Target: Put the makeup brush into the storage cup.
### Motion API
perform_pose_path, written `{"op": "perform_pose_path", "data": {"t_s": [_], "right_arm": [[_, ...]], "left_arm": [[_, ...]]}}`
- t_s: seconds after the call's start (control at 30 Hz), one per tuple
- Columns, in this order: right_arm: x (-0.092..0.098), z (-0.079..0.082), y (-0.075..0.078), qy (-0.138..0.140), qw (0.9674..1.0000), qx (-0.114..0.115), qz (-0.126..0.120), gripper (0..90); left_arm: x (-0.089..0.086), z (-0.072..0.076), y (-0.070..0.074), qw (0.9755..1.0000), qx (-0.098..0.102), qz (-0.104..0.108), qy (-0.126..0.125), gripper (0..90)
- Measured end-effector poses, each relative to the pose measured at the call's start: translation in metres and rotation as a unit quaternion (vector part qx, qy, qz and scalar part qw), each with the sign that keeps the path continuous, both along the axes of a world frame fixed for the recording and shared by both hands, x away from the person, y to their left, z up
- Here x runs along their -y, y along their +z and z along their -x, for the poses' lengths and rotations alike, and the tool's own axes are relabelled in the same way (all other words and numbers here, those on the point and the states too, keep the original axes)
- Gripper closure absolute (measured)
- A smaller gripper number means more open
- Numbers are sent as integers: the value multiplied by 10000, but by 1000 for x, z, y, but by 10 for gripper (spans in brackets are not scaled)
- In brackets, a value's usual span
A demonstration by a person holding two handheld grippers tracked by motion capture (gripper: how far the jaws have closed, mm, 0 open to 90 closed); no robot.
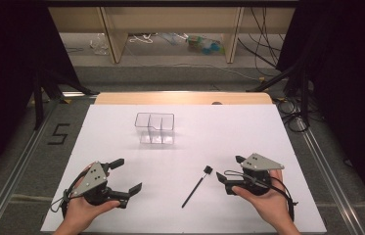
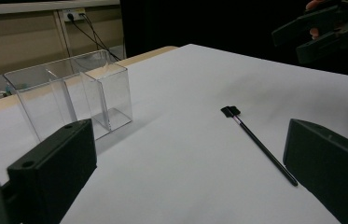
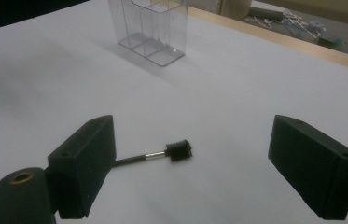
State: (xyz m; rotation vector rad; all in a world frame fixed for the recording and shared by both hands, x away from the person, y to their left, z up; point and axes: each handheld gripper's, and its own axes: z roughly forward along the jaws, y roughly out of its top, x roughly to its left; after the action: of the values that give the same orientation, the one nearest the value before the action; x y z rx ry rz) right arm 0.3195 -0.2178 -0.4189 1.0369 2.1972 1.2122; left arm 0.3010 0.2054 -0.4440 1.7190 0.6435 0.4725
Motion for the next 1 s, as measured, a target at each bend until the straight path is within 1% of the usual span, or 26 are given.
{"op": "perform_pose_path", "data": {"t_s": [0.03,0.13,0.17,0.2,0.23,0.27,0.3,0.33,0.37,0.4,0.43,0.47,0.5,0.53,0.6,0.63,0.67,0.7,0.73,0.8,0.83,0.87,0.9,0.93,0.97,1.0], "right_arm": [[0,0,0,0,10000,0,0,162],[-11,-5,4,-141,9996,-196,142,164],[-15,-7,5,-162,9992,-291,202,163],[-22,-10,7,-218,9983,-472,254,164],[-25,-13,6,-218,9982,-433,362,165],[-25,-13,6,-218,9982,-433,362,165],[-32,-15,7,-380,9955,-742,450,168],[-32,-15,7,-380,9955,-742,450,168],[-35,-16,7,-514,9938,-886,426,176],[-37,-18,7,-537,9920,-1039,464,180],[-40,-19,8,-601,9898,-1210,454,180],[-43,-21,7,-695,9874,-1339,467,183],[-48,-25,6,-725,9836,-1543,584,187],[-48,-25,6,-725,9836,-1543,584,187],[-54,-28,4,-801,9776,-1820,688,188],[-61,-32,2,-705,9728,-2013,906,181],[-61,-32,2,-705,9728,-2013,906,181],[-68,-36,-3,-601,9669,-2218,1112,178],[-68,-36,-3,-601,9669,-2218,1112,178],[-75,-38,-6,-652,9621,-2387,1149,184],[-83,-40,-10,-733,9514,-2660,1366,184],[-85,-41,-11,-718,9471,-2788,1419,185],[-89,-42,-12,-836,9396,-3014,1387,186],[-91,-44,-13,-971,9345,-3146,1351,187],[-92,-46,-16,-987,9323,-3189,1389,187],[-93,-48,-17,-959,9280,-3275,1499,187]], "left_arm": [[0,0,0,10000,-31,16,8,24],[0,1,0,9999,-92,73,35,24],[0,0,-1,9999,-104,87,40,24],[0,0,-1,9999,-120,95,52,25],[0,0,-1,9998,-147,95,46,25],[0,-1,-1,10000,-69,25,-19,25],[0,-1,-1,10000,-72,29,-19,25],[0,0,-1,9999,-94,55,17,25],[0,-1,-1,9999,-91,48,13,25],[0,-2,-1,10000,-79,52,-13,26],[1,-1,-2,9998,-153,122,30,27],[1,-1,-2,9998,-181,101,22,28],[1,-1,-2,9997,-215,121,51,29],[1,-1,-2,9997,-197,110,36,29],[0,-2,-2,9998,-148,148,13,30],[0,-2,-2,9997,-168,153,27,33],[-1,-2,-2,9998,-164,70,30,33],[0,-2,-2,9998,-174,67,26,35],[0,-2,-2,9998,-169,49,17,35],[1,0,-2,9997,-217,103,46,35],[0,-1,-2,9998,-173,61,9,36],[0,-1,-2,9998,-184,60,15,37],[0,-1,-2,9997,-226,82,26,37],[0,-1,-2,9998,-200,52,14,38],[0,-1,-2,9998,-200,45,12,38],[0,-1,-2,9998,-198,47,13,38]]}}
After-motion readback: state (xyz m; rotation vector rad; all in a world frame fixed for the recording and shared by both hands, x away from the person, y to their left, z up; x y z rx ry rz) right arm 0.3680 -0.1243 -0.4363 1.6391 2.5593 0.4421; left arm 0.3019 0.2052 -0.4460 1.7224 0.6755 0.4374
